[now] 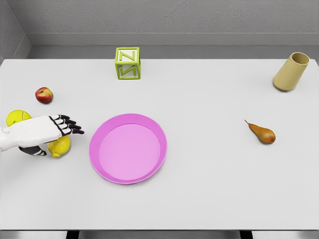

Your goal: Put the lemon on the plate with left arm

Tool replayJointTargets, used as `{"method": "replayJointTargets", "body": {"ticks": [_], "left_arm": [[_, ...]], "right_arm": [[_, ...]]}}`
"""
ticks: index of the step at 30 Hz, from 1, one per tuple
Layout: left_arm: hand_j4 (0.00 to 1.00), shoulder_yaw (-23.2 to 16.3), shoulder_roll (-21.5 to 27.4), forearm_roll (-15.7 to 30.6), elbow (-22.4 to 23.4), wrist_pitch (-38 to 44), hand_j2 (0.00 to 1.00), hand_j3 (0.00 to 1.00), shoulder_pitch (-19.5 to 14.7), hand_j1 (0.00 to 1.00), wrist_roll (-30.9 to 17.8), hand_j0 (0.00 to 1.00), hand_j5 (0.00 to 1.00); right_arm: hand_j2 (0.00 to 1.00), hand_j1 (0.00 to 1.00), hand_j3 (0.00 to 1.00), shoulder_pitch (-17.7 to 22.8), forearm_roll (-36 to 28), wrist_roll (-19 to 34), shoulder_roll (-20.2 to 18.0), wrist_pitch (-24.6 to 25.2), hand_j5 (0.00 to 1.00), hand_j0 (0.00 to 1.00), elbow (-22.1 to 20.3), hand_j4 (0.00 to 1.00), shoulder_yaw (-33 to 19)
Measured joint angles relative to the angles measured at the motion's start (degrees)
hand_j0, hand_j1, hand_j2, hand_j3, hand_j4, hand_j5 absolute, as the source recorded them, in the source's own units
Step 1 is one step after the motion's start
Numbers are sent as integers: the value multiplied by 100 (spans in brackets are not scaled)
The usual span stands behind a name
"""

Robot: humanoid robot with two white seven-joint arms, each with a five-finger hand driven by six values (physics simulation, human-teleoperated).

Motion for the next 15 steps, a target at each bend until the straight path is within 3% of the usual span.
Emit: {"method": "replayJointTargets", "body": {"ticks": [8,11,15], "left_arm": [[99,-12,-10,-25,13,0,99,99,9,99,0,99,99],[83,-16,-10,-26,14,0,83,83,9,83,-15,83,83],[72,-23,-11,-90,9,0,72,72,9,72,-43,72,72]], "right_arm": [[100,100,100,0,0,1,0,0,100,100,0,100,0],[100,100,100,0,0,1,0,0,100,100,0,100,0],[100,100,100,0,0,0,0,0,100,100,0,100,0]]}}
